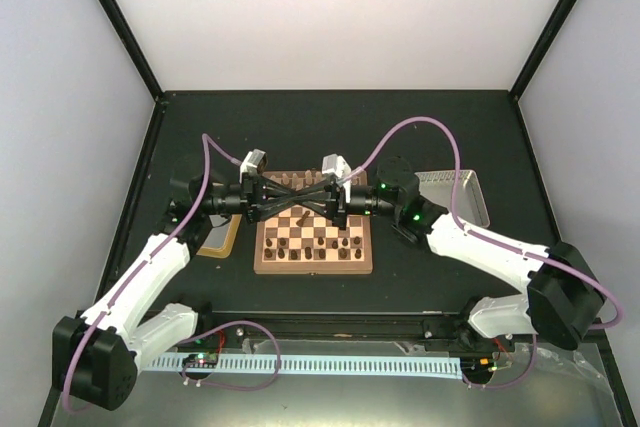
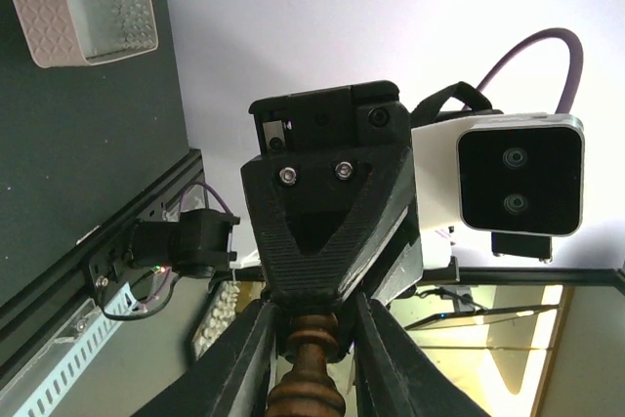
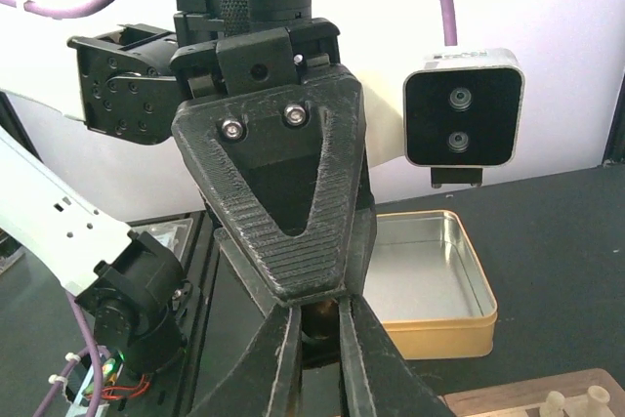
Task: Set up the chess pieces on the board
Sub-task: Place the chess piece on the chessboard.
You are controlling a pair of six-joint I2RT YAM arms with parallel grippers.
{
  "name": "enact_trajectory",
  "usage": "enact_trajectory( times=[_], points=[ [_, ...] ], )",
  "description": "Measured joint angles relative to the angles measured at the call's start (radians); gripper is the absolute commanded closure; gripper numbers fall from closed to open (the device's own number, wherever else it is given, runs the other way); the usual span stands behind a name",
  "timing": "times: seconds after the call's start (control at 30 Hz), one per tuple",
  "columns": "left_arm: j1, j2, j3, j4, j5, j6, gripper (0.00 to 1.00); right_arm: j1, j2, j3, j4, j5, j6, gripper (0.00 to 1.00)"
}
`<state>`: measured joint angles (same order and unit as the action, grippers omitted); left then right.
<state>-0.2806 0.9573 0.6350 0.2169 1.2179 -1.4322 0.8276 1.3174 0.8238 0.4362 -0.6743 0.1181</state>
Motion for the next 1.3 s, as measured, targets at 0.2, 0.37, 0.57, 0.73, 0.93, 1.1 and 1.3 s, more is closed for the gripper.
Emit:
enact_trajectory(
  times=[0.2,0.37,0.57,0.73,0.93,1.1,1.3],
  points=[
    [-0.001,0.017,-0.002,0.013,-0.002,0.000,0.66,0.000,0.008,0.000,-0.009,0.030,0.021,0.99],
    [-0.001,0.061,-0.002,0.023,-0.010,0.020,0.66,0.001,0.016,-0.004,-0.012,0.085,0.047,0.99],
    [-0.001,0.119,-0.006,-0.015,-0.029,0.100,0.57,0.002,0.019,-0.053,-0.010,0.177,0.087,0.99],
    [0.008,0.132,-0.010,-0.096,-0.055,0.201,0.43,0.002,0.014,-0.079,-0.017,0.232,0.113,0.99],
    [0.046,0.132,-0.001,-0.321,-0.135,0.433,0.38,0.002,-0.023,-0.065,-0.190,0.324,0.148,0.99],
    [0.077,0.132,0.001,-0.505,-0.266,0.631,0.38,0.002,-0.024,0.044,-0.494,0.415,0.199,0.99],
    [0.079,0.109,0.025,-0.689,-0.496,0.856,0.38,0.011,0.078,0.284,-0.908,0.488,0.248,0.99]
  ],
)
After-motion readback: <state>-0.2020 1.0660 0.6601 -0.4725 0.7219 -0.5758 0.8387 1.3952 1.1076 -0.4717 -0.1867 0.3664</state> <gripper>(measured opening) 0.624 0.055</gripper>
